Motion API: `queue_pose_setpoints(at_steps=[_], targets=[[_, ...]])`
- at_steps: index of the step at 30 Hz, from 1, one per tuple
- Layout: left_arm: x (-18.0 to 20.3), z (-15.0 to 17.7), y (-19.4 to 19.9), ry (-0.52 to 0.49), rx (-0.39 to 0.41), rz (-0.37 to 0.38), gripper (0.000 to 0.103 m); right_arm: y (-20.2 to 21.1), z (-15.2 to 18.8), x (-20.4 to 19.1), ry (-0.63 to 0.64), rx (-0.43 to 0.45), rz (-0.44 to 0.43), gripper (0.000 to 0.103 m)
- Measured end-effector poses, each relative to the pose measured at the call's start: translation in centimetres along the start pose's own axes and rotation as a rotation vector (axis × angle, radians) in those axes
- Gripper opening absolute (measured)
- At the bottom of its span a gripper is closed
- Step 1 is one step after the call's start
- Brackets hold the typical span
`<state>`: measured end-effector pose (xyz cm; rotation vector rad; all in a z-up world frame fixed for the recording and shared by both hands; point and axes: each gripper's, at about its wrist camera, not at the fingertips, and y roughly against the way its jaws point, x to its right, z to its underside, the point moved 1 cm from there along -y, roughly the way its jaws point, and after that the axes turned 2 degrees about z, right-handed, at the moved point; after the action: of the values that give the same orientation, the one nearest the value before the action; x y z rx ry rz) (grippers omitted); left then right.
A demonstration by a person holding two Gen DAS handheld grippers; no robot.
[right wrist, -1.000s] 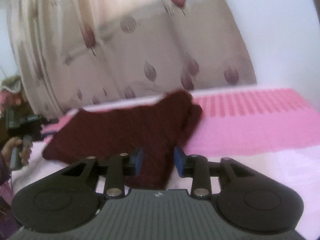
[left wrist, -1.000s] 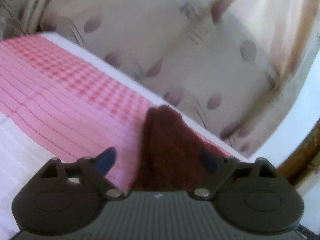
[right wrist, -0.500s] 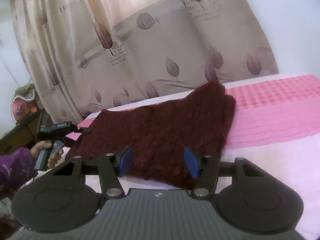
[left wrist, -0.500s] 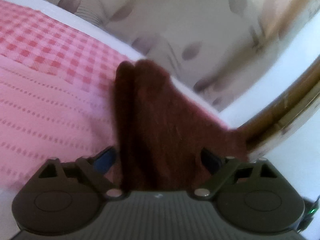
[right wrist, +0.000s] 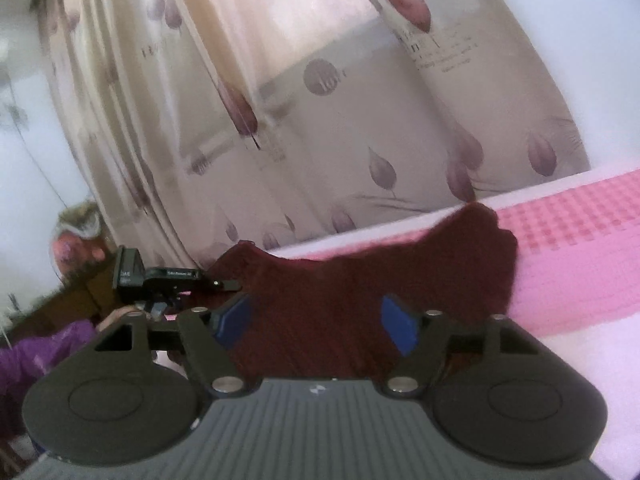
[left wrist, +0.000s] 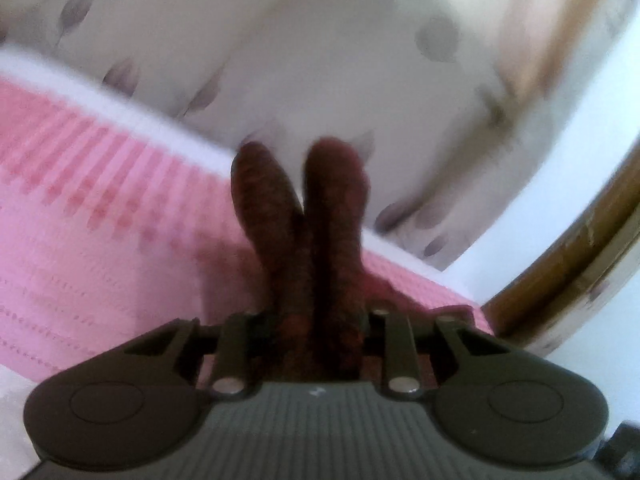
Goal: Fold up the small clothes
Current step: 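Lift the sweater with the left gripper while the right gripper grasps its other end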
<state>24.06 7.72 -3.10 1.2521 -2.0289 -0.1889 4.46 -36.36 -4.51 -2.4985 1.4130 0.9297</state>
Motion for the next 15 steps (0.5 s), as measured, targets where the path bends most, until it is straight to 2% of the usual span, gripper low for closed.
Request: queue_pose_setpoints(at_steps=[4,7,10,15], targets=[[7.5,1.4,-0.2,-0.13,0.039,-0.014,0.027,-0.5,-2.1,0.8,-0.105,0.02,-0.09,0.074],[13.2,4.2,-1.6,-0.26,0.068,-0.032,0.028,-1.0,-3.9,1.6,-0.223,0.012,-0.182,0.074],[16.9,7.3,-3.3,-0.371,0.08,-0.048,0.028,-1.6,-5.0,2.8,-0.33,-0.034,-0.235,0.074],[20.6,12.6,-5.3,-0.541,0.12,-0.082,0.028,-3.1,-5.1,5.8,-0.479,-0.127,-0.22,0.074]])
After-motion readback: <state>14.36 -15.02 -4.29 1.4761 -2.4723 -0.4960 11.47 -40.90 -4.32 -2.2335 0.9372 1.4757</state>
